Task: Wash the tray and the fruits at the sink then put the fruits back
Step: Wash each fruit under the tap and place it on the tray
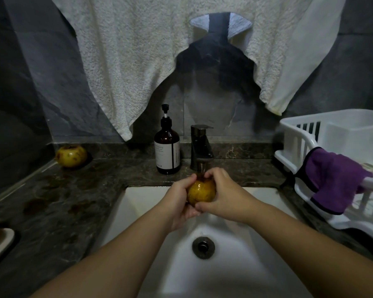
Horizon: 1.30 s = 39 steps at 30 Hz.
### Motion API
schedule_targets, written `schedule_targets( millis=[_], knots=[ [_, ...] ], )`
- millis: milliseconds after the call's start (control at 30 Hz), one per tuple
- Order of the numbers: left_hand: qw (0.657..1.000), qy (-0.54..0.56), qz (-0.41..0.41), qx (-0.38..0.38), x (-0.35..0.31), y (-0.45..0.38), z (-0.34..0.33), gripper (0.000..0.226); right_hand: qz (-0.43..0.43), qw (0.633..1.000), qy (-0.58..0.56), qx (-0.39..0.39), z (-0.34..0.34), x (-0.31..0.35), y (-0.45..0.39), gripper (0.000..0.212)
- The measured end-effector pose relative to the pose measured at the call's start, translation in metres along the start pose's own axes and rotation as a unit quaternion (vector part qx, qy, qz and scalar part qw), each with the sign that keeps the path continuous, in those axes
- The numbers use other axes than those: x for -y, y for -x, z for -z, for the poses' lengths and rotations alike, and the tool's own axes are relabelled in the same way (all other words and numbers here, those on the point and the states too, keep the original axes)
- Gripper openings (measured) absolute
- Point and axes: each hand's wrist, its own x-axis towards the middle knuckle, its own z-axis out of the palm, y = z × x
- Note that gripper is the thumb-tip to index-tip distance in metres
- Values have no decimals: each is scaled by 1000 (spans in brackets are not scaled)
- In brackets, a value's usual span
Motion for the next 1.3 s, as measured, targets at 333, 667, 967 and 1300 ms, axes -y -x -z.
schedule_targets(
  millis=[333, 667, 967, 1300],
  knots=[
    [986, -146, -67, -51, 3, -5, -2, 45, -137, 955, -262, -17, 2, 3, -4, 30],
    [987, -154, -15, -37, 5, -9, -4, 64, -187, 942, -277, 11, -2, 2, -8, 40],
    [987, -154, -35, -26, 3, -8, -3, 45, -140, 939, -312, 40, -3, 5, -6, 39],
    [990, -130, -37, -43, 5, -8, -12, 48, -165, 934, -318, 22, 1, 9, -4, 30]
  ],
)
